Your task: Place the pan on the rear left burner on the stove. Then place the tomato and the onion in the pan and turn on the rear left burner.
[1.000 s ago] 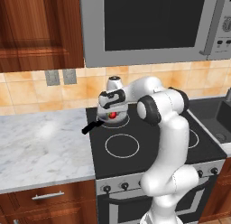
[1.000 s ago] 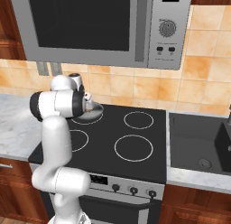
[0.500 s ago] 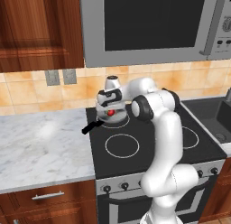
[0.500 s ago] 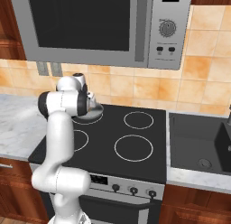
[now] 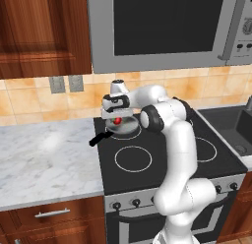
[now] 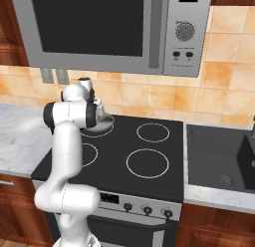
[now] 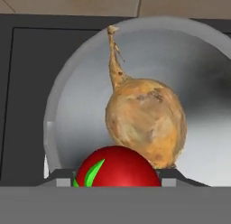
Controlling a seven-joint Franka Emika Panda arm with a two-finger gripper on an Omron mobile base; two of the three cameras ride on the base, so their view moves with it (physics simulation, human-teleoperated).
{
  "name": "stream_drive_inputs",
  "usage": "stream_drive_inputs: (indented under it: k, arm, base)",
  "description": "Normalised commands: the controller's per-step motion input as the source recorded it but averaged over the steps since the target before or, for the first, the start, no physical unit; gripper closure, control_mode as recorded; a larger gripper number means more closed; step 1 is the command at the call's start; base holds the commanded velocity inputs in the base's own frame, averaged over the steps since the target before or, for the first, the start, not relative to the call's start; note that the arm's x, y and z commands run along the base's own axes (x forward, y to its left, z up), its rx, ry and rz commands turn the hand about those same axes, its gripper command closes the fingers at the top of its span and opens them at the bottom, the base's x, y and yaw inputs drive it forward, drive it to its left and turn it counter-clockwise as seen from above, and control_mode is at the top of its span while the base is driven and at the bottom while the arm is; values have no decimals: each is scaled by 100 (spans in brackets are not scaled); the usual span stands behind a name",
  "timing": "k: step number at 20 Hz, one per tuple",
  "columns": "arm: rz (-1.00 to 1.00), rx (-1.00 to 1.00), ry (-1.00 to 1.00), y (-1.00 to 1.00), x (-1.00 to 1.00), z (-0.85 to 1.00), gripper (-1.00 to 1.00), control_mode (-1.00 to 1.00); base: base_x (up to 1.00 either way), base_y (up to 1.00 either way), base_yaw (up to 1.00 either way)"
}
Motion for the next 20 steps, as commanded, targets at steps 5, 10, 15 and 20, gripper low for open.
stream_drive_inputs:
  k: [5, 10, 15, 20]
  arm:
    - [0, -1, 6, -4, -28, -24, -100, -100]
    - [0, 0, 0, -29, -10, -1, -100, -100]
    - [0, -1, 0, -10, -11, 2, -100, -100]
    - [0, 0, -1, -5, -39, 9, -100, -100]
  base:
    - [0, 0, 0]
    - [0, 0, 0]
    - [0, 0, 0]
    - [0, 0, 0]
